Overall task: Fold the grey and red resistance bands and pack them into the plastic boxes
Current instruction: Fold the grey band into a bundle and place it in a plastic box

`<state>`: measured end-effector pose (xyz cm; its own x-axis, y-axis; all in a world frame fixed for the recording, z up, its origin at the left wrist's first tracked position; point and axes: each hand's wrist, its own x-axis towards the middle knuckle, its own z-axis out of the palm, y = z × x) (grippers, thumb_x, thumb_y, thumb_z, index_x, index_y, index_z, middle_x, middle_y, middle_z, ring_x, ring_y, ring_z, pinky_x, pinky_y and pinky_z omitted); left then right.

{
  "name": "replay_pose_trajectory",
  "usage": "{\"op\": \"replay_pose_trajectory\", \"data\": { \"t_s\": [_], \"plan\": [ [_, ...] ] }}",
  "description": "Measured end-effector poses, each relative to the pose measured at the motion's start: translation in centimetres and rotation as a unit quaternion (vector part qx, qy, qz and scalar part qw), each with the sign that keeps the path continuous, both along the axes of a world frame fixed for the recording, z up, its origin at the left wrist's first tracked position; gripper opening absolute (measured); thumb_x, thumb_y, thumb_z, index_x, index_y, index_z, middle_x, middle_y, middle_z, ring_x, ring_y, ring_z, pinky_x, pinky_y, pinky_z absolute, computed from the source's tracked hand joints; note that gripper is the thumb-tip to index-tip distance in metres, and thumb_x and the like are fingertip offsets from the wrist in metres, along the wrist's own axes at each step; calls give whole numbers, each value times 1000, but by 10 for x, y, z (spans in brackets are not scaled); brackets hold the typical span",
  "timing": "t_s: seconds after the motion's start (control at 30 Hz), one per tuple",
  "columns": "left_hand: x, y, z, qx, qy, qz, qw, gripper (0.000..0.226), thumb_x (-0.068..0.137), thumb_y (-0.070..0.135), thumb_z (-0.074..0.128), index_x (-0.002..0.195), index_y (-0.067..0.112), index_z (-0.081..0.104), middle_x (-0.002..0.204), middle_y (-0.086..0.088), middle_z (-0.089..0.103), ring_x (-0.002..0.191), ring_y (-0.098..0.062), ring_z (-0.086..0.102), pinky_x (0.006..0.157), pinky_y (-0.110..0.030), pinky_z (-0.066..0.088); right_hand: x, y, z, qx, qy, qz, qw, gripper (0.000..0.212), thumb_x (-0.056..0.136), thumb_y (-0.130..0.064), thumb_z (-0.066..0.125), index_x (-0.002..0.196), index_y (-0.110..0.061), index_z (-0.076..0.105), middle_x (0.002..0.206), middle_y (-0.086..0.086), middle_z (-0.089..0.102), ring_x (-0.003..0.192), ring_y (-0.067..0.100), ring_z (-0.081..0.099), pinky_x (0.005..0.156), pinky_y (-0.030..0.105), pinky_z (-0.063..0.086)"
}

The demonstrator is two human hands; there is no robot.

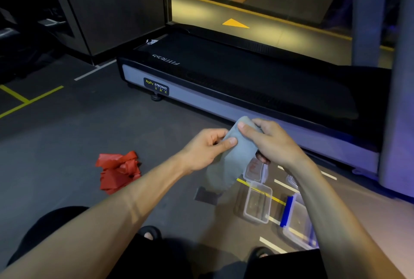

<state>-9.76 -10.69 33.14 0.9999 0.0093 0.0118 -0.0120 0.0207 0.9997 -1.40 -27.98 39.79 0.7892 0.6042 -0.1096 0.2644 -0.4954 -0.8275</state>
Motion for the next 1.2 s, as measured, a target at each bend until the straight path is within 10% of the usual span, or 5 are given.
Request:
{"op": "replay_pose_trajectory", "data": {
  "t_s": [0.3, 0.43, 0.7, 0.9, 1.2],
  "plan": [
    [-1, -1, 1, -20, 10, 1, 1000, 34, 97, 40, 59, 93, 7, 67, 86, -14, 58, 79, -24, 49, 65, -31, 40, 5, -9, -1, 4, -1, -17, 1000, 39, 93, -55, 65, 103, -18, 58, 86, 8, 69, 60, 11, 66, 48, 27, 49],
    [-1, -4, 3, -31, 21, -1, 999, 33, 94, 39, 58, 93, 8, 68, 85, -4, 69, 74, -13, 61, 66, -23, 49, 3, -10, -2, -24, -42, 2, 999, 44, 96, -62, 55, 94, -19, 67, 88, 5, 72, 82, 25, 70, 76, 47, 55],
    [-3, -7, 4, -28, 43, 12, 999, 50, 97, 42, 59, 110, -5, 70, 112, -30, 71, 99, -37, 66, 97, -65, 48, -3, -10, -3, 38, 28, 15, 999, 81, 80, -82, 53, 91, -2, 67, 77, 12, 63, 71, 20, 55, 71, 40, 42],
    [-4, -7, 7, -29, 36, 37, 998, 73, 87, 63, 67, 104, -8, 67, 106, -40, 65, 89, -32, 56, 80, -54, 44, -9, -5, -5, 121, 50, -12, 991, 28, 100, -47, 60, 104, -21, 70, 94, 17, 75, 79, 22, 67, 74, 43, 55],
    [-5, -7, 7, -8, 18, 71, 997, 70, 83, 66, 66, 79, -4, 63, 78, -15, 59, 74, -26, 46, 66, -44, 33, -16, 1, -5, 92, 62, 11, 994, 19, 97, -35, 67, 110, -21, 69, 100, -2, 77, 91, 11, 74, 83, 33, 57]
  ]
}}
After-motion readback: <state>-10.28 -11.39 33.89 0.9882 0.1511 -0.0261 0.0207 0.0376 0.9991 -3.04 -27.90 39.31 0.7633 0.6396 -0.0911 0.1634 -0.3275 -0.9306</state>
